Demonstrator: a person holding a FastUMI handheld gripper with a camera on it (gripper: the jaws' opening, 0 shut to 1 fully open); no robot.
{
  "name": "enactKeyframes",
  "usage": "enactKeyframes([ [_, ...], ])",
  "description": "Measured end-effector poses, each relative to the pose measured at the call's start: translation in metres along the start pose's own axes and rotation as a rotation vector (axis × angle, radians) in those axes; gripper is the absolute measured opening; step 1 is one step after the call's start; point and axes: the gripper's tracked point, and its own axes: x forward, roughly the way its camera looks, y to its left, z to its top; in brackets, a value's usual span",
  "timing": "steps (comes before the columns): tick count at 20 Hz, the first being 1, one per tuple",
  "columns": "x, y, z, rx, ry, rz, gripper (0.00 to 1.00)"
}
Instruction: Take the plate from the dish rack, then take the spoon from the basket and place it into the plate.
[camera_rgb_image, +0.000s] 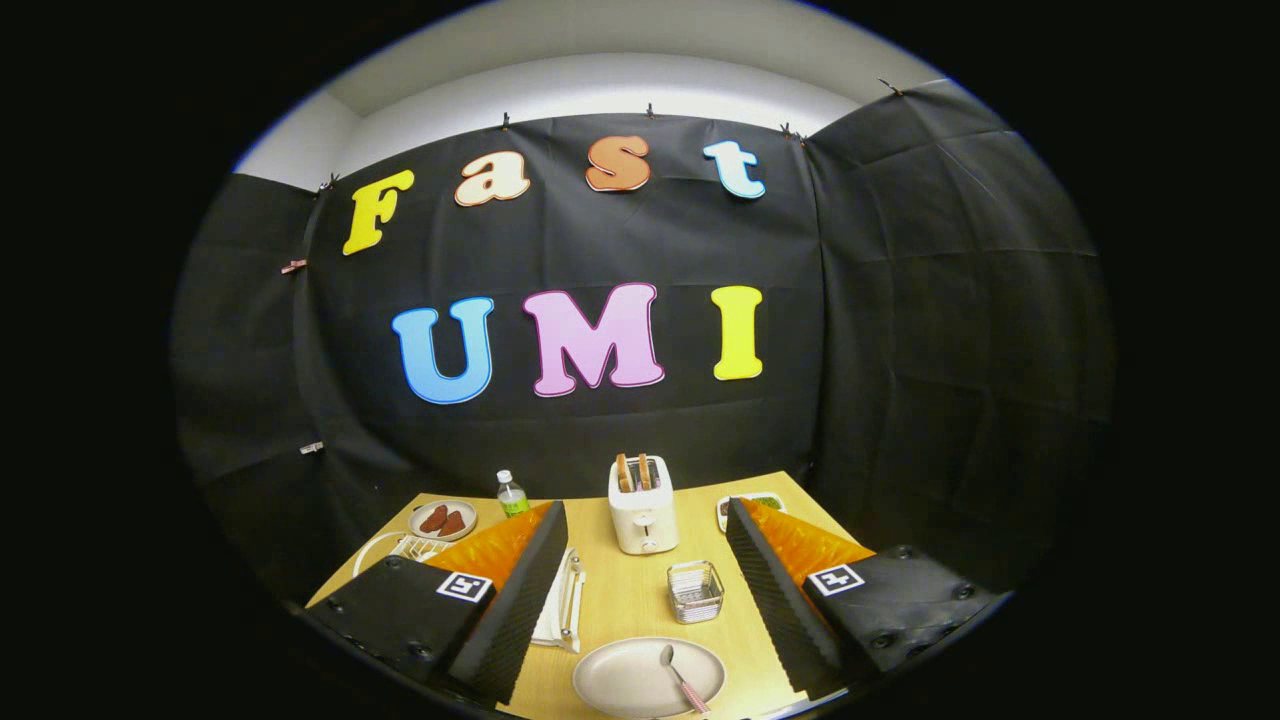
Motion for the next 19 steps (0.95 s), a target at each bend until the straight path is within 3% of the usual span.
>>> enactKeyframes([
  [11,0.040,-0.033,0.014,0.051,-0.004,-0.009,0.98],
  [19,0.093,-0.087,0.005,0.056,0.042,0.084,0.98],
])
